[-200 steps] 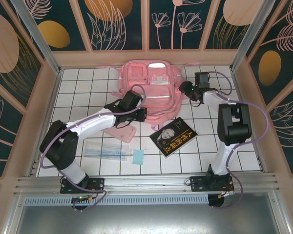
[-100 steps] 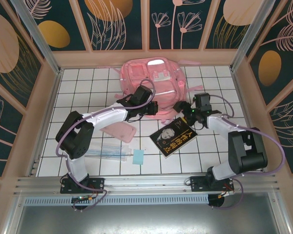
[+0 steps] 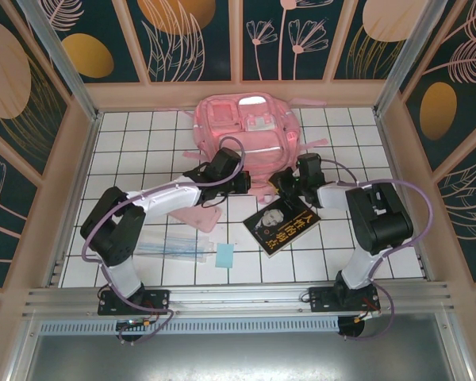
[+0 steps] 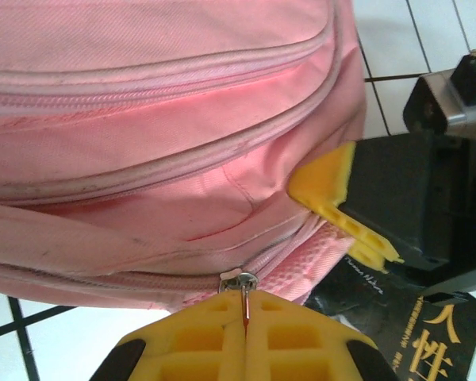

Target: Pack books, pencil case, and school supplies into a backpack

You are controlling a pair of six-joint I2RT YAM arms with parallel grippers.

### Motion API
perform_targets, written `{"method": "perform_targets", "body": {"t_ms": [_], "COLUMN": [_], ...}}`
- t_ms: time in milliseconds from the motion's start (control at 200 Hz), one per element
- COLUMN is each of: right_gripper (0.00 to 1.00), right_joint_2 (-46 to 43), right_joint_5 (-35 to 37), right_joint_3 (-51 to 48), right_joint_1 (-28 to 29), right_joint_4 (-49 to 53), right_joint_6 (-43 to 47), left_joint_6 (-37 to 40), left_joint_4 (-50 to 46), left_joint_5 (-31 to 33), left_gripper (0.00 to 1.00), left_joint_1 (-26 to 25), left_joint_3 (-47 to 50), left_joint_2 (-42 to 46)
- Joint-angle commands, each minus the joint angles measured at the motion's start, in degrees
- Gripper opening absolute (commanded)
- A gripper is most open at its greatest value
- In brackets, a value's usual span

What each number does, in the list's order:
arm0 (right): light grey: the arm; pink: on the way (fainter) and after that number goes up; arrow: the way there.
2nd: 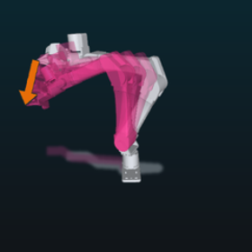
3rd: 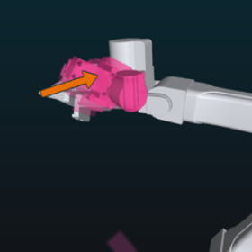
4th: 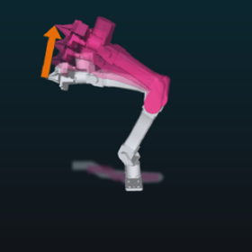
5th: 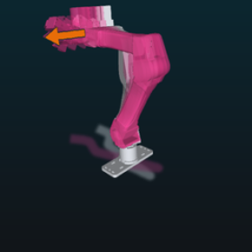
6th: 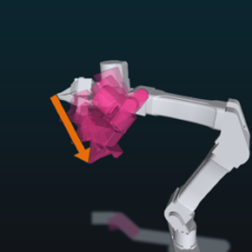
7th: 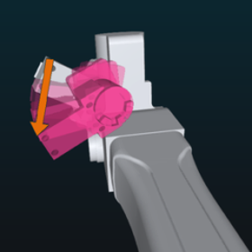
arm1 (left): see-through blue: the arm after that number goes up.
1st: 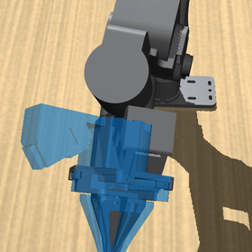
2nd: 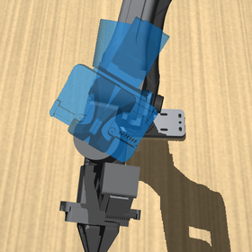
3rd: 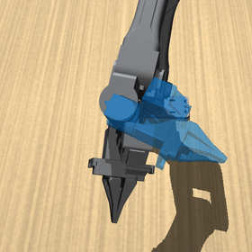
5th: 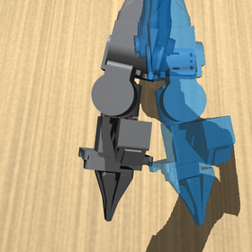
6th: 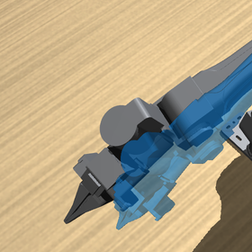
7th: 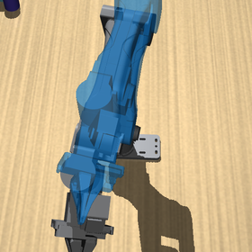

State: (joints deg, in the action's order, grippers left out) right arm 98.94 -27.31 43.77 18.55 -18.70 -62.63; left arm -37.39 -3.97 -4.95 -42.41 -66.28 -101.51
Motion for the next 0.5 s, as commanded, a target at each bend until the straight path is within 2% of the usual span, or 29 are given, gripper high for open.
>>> {"method": "perform_targets", "body": {"t_ms": [0, 175, 340, 495], "right_gripper": [0.0, 0.0, 0.0, 0.0], "right_joint_2": [-2.4, -7.5, -9.9, -11.2], "right_joint_5": [1.6, 2.2, 0.8, 1.9], "right_joint_3": [0.7, 0.2, -1.6, 0.2], "right_joint_1": [-1.2, -3.2, -6.5, -6.9], "right_joint_4": [-4.6, 0.8, 2.1, 7.3], "right_joint_6": [1.3, 6.8, 9.0, 13.1], "left_joint_6": [0.5, 2.3, 5.2, 8.0], "left_joint_4": [1.2, 1.7, 1.8, 2.6], "left_joint_5": [3.4, 9.5, 14.5, 17.6], "left_gripper": [0.0, 0.0, 0.0, 0.0], "left_joint_1": [1.4, 7.9, 12.6, 16.8], "left_joint_3": [1.7, 5.4, 5.0, 2.8], "left_joint_2": [2.9, 4.4, 5.0, 3.6]}}
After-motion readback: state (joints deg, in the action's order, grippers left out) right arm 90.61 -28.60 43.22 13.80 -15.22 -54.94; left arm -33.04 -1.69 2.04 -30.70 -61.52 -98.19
